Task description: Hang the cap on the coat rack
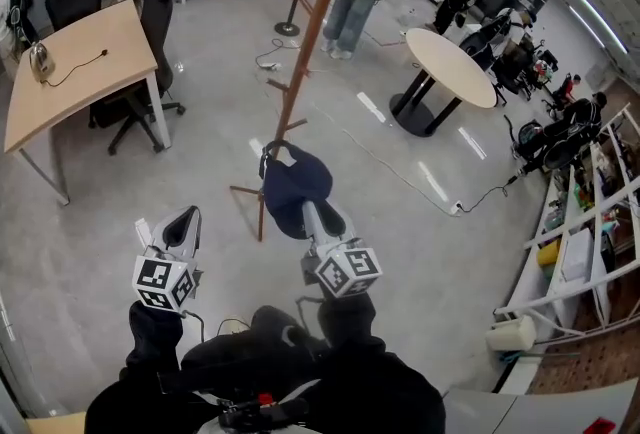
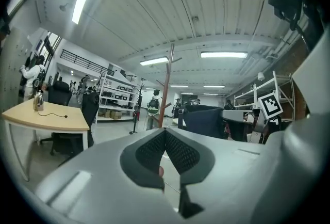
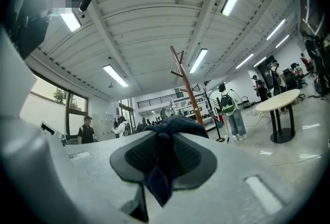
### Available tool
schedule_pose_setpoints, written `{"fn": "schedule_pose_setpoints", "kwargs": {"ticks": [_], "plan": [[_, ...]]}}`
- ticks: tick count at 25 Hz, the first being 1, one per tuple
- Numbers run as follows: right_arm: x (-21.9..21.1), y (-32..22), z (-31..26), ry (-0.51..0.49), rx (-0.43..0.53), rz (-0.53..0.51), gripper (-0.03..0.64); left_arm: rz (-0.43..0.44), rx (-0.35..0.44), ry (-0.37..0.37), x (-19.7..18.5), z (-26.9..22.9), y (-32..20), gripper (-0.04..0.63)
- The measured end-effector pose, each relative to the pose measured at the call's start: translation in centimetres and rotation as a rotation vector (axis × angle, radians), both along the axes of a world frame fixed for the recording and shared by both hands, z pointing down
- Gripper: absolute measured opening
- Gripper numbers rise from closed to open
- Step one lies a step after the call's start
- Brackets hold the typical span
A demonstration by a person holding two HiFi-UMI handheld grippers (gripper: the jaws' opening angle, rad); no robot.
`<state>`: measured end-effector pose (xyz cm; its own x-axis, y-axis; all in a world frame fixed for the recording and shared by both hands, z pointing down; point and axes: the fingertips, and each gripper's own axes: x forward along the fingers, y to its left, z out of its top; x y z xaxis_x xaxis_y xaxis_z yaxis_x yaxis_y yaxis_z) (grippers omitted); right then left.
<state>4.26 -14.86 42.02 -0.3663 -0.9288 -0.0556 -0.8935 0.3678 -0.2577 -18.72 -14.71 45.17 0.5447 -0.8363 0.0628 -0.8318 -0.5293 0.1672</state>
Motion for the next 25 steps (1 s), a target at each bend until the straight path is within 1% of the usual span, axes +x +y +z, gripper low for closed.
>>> {"fn": "schedule_pose_setpoints", "kwargs": {"ticks": [7, 14, 21, 25], "plan": [[2.1, -2.3, -0.3, -0.001, 0.021, 0.059, 0.083, 0.048, -0.008, 0.003, 1.7, 0.6, -2.8, 0.003], [3.6, -6.0, 0.0, -0.019, 0.036, 0.077, 0.083, 0.034, -0.010, 0.005, 2.4, 1.3, -7.1, 0.003], [5.0, -9.3, -1.0, -0.034, 0.076, 0.084, 0.083, 0.052, 0.005, -0.010, 4.1, 0.6, -11.0, 0.003], [5.9, -11.2, -1.4, -0.043, 0.091, 0.096, 0.083, 0.063, 0.001, -0.018, 5.0, 0.7, -12.8, 0.003]]}}
